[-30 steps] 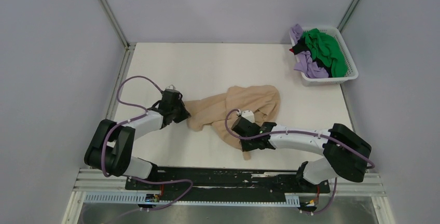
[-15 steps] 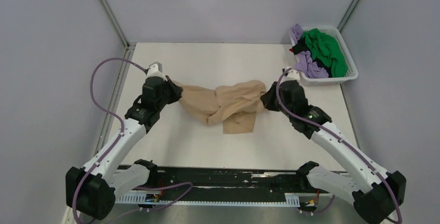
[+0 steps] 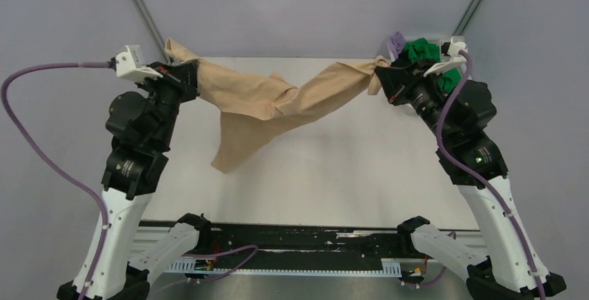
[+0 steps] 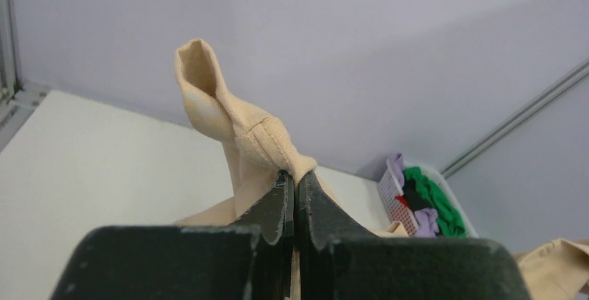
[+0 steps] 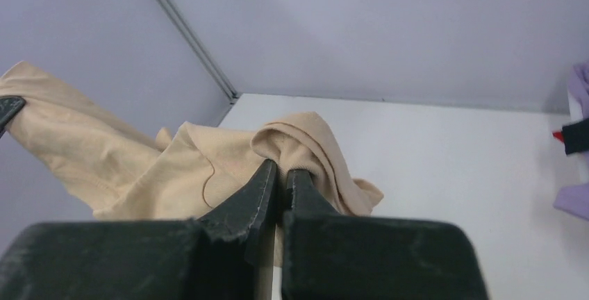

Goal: Fold and stack the t-shirts
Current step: Flatten out the tshirt

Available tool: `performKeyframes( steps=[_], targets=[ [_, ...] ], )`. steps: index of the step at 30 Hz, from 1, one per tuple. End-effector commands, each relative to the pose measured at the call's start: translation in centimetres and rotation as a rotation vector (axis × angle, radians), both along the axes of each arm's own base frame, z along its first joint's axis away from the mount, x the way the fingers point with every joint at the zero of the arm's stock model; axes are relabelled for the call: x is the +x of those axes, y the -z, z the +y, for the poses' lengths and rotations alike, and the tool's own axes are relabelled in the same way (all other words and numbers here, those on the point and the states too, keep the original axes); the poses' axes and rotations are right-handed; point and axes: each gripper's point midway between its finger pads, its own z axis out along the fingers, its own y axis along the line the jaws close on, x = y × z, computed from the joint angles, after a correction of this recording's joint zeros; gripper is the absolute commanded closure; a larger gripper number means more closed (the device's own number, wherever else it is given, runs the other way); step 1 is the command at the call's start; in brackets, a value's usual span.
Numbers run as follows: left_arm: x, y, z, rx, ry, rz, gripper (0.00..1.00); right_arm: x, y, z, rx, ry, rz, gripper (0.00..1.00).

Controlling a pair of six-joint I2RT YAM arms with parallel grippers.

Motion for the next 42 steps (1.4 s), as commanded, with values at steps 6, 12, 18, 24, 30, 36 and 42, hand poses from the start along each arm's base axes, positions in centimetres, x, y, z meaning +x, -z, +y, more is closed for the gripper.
performKeyframes(
  steps=[6,12,18,24,30,36,42],
  targets=[
    [-6.5,-11.4,2.0,0.054,0.012,-0.260,1.00,-7.5,-13.5,-1.1,-0.012,-0.112,-0.382,1.00],
    [-4.9,-11.3,1.8,0.083,-0.006,-0.234,1.00,-3.6,-12.0,-2.3,-0.045,0.027,-0.299,1.00],
    [2.0,-6.2,1.5,0.123,-0.111,-0.080,1.00,4.3,-6.4,-3.4,-0.124,0.217,-0.136,1.00],
    [11.5,-5.2,0.5,0.167,-0.140,0.024,1.00,12.5,-6.9,-5.4,-0.099,0.228,-0.133,1.00],
    [17.0,-11.8,-0.7,0.172,-0.058,-0.087,1.00,15.1,-15.9,-6.6,-0.083,0.204,-0.360,1.00],
    [14.3,-17.3,-0.4,0.170,-0.036,-0.225,1.00,13.1,-18.7,-7.2,-0.094,0.202,-0.436,1.00],
    [13.1,-11.9,0.2,0.194,-0.046,-0.138,1.00,11.4,-10.1,-6.5,-0.138,0.138,-0.264,1.00]
  ],
)
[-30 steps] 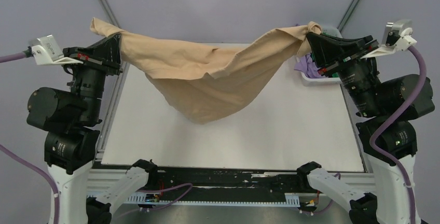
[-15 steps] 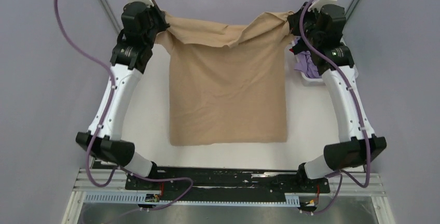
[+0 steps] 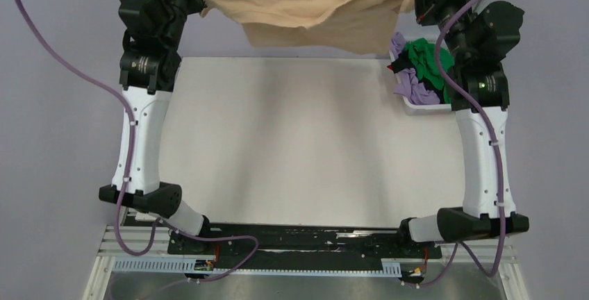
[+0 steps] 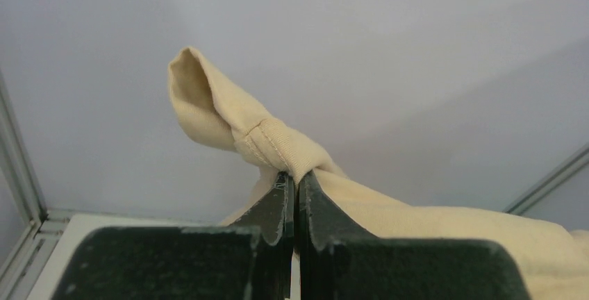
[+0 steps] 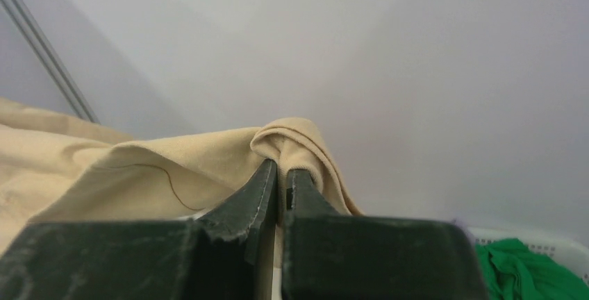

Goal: Fold and stack the t-shirts
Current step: Flatten out the tshirt

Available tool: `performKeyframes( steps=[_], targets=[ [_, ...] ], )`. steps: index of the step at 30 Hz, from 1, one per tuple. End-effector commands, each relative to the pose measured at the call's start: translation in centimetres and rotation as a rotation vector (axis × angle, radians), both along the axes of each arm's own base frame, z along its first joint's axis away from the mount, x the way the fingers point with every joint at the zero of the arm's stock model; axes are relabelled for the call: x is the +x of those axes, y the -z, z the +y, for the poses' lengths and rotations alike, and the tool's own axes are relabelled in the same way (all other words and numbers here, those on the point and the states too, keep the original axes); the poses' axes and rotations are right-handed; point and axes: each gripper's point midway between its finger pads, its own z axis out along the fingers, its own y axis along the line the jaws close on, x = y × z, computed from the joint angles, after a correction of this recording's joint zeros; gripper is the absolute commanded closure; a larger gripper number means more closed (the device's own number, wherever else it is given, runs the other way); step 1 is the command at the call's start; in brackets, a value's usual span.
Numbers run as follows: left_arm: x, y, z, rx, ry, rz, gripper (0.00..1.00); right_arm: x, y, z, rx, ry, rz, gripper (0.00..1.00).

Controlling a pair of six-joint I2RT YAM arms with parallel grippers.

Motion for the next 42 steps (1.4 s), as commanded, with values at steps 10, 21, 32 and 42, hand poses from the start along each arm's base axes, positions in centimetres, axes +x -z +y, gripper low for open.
performKeyframes(
  steps=[10,21,32,42],
  targets=[
    [-8.1,31.2,2.1,-0.044,-0.050,0.497,0.94,-10.0,34.4,2.8,0.323,-0.114,0.875,0.93],
    [-18.7,47.3,5.3,-0.131,-0.276,1.020,0.01,-19.8,49.9,0.8,0.337,0.113,1.467,0.00],
    [-16.9,43.2,-1.1,-0.228,0.082,0.925,0.00,-14.4,42.5,3.6,0.258,-0.107,1.154,0.00],
    [-16.9,51.5,-6.3,-0.282,0.194,1.106,0.00,-9.2,46.7,9.3,0.131,-0.223,1.220,0.00]
  ],
)
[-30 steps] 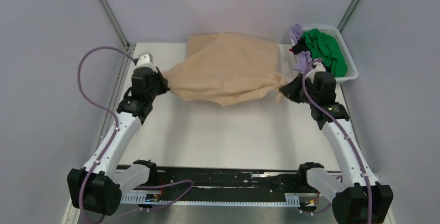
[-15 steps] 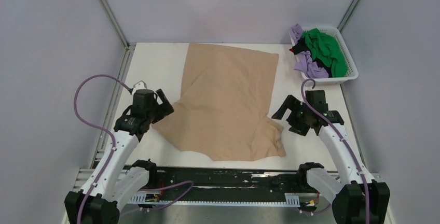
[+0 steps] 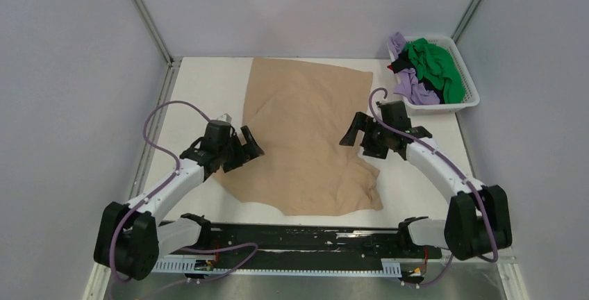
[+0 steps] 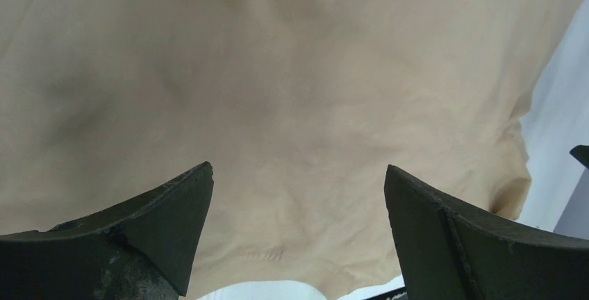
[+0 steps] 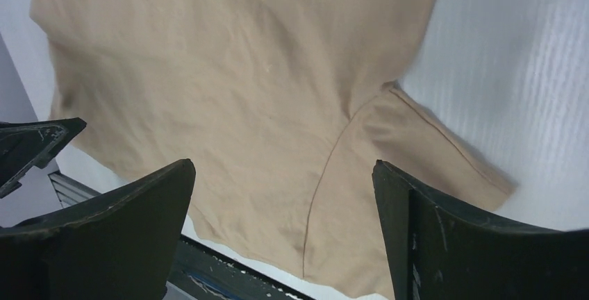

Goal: Fold and stack the t-shirts
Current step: Flatten out the tshirt

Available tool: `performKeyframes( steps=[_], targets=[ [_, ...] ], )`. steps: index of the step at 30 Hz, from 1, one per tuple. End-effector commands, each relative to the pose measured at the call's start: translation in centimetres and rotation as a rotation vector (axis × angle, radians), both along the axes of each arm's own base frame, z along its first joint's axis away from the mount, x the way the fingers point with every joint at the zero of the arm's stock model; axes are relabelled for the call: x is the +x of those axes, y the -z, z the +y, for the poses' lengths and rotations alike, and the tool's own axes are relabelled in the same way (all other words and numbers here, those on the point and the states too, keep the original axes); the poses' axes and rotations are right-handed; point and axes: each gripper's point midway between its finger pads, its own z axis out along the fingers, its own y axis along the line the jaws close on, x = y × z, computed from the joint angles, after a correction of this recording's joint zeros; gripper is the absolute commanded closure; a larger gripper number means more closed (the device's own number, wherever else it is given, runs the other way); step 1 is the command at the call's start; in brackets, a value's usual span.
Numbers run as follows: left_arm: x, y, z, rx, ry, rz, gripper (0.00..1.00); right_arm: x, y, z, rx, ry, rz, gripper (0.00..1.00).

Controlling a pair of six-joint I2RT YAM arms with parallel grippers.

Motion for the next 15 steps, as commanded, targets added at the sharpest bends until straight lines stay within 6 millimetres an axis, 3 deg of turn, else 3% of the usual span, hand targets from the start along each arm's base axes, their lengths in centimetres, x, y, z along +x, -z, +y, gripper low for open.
performKeyframes(
  steps=[1,4,7,9,10,11,12,13,14,15],
  targets=[
    [0.5,4.1,-0.2,-0.024,-0.076,0.076,0.00,4.8,-0.8,2.8,0.008,-0.082,-0.115,0.00],
    [1.2,6.8,1.3,0.017,-0.153,0.128,0.00,7.0,0.8,4.0,-0.006,-0.105,-0.114,0.00],
    [2.2,9.7,2.7,0.001,-0.220,0.213,0.00,9.7,2.3,3.8,-0.063,-0.086,-0.117,0.00],
    [3.8,10.3,2.7,-0.054,-0.222,0.230,0.00,11.3,2.9,3.6,-0.099,-0.082,-0.132,0.00],
    [5.4,9.5,2.7,-0.078,-0.219,0.211,0.00,11.9,3.4,3.6,-0.114,-0.084,-0.131,0.00],
    [5.7,10.4,2.8,-0.070,-0.219,0.243,0.00,12.3,3.9,3.7,-0.120,-0.090,-0.121,0.00],
    [7.9,9.4,3.0,-0.072,-0.228,0.212,0.00,12.5,4.4,3.9,-0.117,-0.097,-0.108,0.00],
    [8.0,10.3,3.2,-0.059,-0.239,0.266,0.00,12.5,4.9,4.2,-0.108,-0.107,-0.094,0.00],
    [10.2,9.0,3.3,-0.064,-0.240,0.235,0.00,12.3,5.5,4.6,-0.096,-0.122,-0.074,0.00],
    [10.2,9.9,3.4,-0.048,-0.241,0.284,0.00,12.0,6.1,4.8,-0.085,-0.134,-0.056,0.00]
  ],
)
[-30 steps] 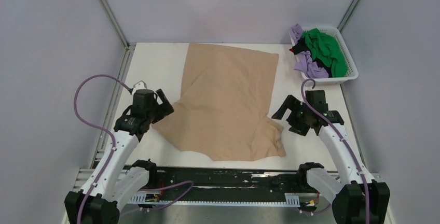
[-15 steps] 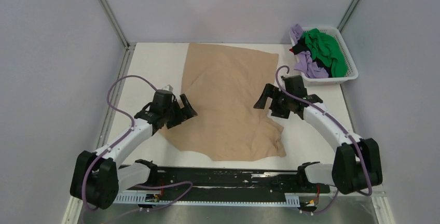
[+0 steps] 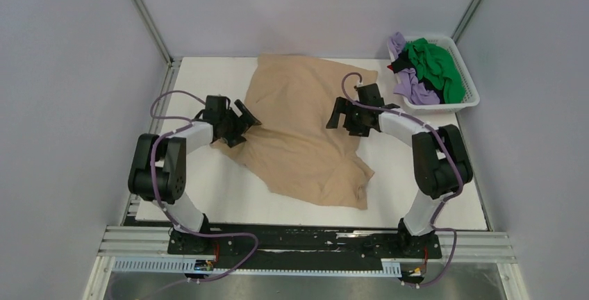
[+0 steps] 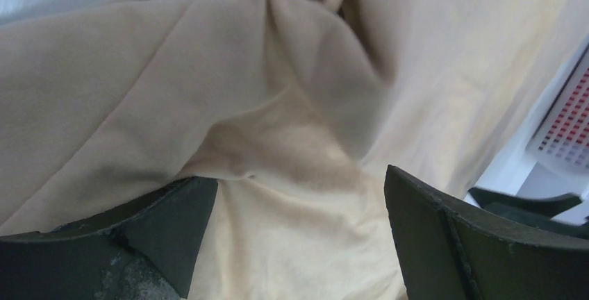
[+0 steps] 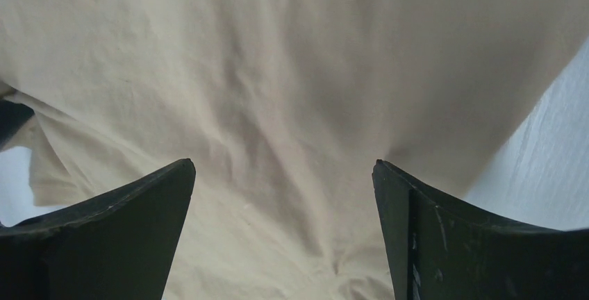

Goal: Fold and stack the t-shirts
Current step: Flatten out the tshirt

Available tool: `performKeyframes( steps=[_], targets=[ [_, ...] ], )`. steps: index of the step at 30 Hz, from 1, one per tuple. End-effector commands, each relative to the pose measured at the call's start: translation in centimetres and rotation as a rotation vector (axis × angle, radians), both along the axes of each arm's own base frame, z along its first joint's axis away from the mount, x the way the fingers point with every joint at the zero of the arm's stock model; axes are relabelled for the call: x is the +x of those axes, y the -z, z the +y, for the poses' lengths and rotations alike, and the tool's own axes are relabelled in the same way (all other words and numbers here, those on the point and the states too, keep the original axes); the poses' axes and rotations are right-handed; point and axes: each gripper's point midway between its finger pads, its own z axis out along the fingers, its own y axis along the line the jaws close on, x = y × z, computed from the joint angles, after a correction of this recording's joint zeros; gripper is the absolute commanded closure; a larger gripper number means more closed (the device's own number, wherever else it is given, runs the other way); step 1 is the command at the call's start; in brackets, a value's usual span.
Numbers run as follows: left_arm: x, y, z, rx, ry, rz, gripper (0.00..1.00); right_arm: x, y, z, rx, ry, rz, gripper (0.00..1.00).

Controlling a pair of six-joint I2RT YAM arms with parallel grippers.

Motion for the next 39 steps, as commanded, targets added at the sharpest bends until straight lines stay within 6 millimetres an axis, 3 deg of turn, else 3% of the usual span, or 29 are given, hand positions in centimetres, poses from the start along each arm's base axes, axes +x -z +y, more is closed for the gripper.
performKeyframes(
  steps=[1,2,3,4,5,6,7,9,10,11,12,13,15,18,21,25,28,30,31,32,33,34,35,36,37,38,39],
  targets=[
    [2.3,4.1,2.4,0.112,-0.035,0.157,0.00,1.1,0.7,1.2,0.017,-0.056,-0.024,0.00],
    [2.9,4.3,2.8,0.138,-0.044,0.168,0.00,0.5,1.3,1.4,0.018,-0.067,-0.004,0.00],
    [5.1,4.0,3.0,0.151,-0.040,0.149,0.00,-0.4,1.8,1.7,0.021,-0.084,0.014,0.00],
    [5.6,4.3,3.1,0.163,-0.038,0.172,0.00,-1.3,2.2,2.0,0.023,-0.098,0.032,0.00],
    [8.0,4.2,3.1,0.172,-0.028,0.154,0.00,-2.5,2.6,2.5,0.024,-0.119,0.052,0.00],
    [8.3,4.5,3.1,0.179,-0.020,0.181,0.00,-3.8,2.8,3.0,0.022,-0.141,0.068,0.00],
    [10.7,4.6,2.8,0.181,-0.010,0.163,0.00,-5.3,3.0,3.6,0.020,-0.163,0.085,0.00],
    [13.0,5.3,2.4,0.183,0.016,0.173,0.00,-8.8,3.1,5.1,0.018,-0.227,0.115,0.00],
    [15.8,3.4,1.9,0.168,0.032,0.109,0.00,-10.6,3.1,5.8,0.021,-0.258,0.131,0.00],
    [16.0,5.7,1.7,0.167,0.047,0.159,0.00,-12.4,3.0,6.6,0.030,-0.299,0.144,0.00],
    [18.5,4.1,1.0,0.144,0.066,0.099,0.00,-14.1,2.7,7.5,0.046,-0.342,0.156,0.00],
    [18.8,6.6,0.6,0.131,0.083,0.138,0.00,-15.9,2.5,8.6,0.065,-0.394,0.170,0.00],
    [21.9,6.6,-1.0,0.062,0.127,0.076,0.00,-18.5,1.7,10.5,0.099,-0.484,0.184,0.00],
    [25.7,5.5,-3.4,-0.048,0.190,-0.019,0.00,-19.5,0.4,12.7,0.091,-0.547,0.138,0.00],
    [26.6,2.7,-4.4,-0.088,0.234,-0.082,0.00,-17.2,-1.7,12.7,0.050,-0.487,0.036,0.00],
    [25.7,-3.1,-3.3,-0.003,0.247,-0.181,0.00,-13.5,-4.9,10.9,-0.006,-0.358,-0.097,0.00],
    [22.8,-8.0,-1.4,0.114,0.238,-0.224,0.00,-10.5,-7.2,8.2,-0.025,-0.219,-0.184,0.00],
    [20.4,-10.1,0.0,0.194,0.203,-0.220,0.00,-8.3,-8.0,5.4,-0.052,-0.093,-0.221,0.00],
    [18.7,-8.6,0.6,0.231,0.191,-0.167,0.00,-6.7,-8.2,3.5,-0.071,-0.020,-0.236,0.00],
    [17.8,-11.3,0.7,0.243,0.181,-0.212,0.00,-5.9,-8.2,2.8,-0.076,0.002,-0.243,0.00],
    [15.9,-9.6,0.6,0.259,0.191,-0.164,0.00,-4.6,-8.2,1.6,-0.079,0.039,-0.243,0.00],
    [14.8,-11.5,0.5,0.262,0.189,-0.202,0.00,-3.1,-8.1,0.0,-0.080,0.083,-0.241,0.00],
    [12.9,-9.8,0.0,0.273,0.203,-0.159,0.00,-2.0,-7.7,-0.6,-0.085,0.100,-0.239,0.00],
    [11.9,-11.1,-0.3,0.275,0.205,-0.187,0.00,-0.3,-7.5,-2.2,-0.094,0.155,-0.242,0.00],
    [9.9,-9.3,-1.1,0.285,0.227,-0.144,0.00,1.1,-7.1,-3.1,-0.098,0.184,-0.244,0.00],
    [8.9,-9.9,-1.3,0.290,0.230,-0.154,0.00,2.4,-6.4,-4.1,-0.101,0.211,-0.237,0.00],
    [6.9,-8.1,-2.2,0.300,0.256,-0.109,0.00,3.6,-5.9,-4.5,-0.084,0.214,-0.217,0.00]
  ],
)
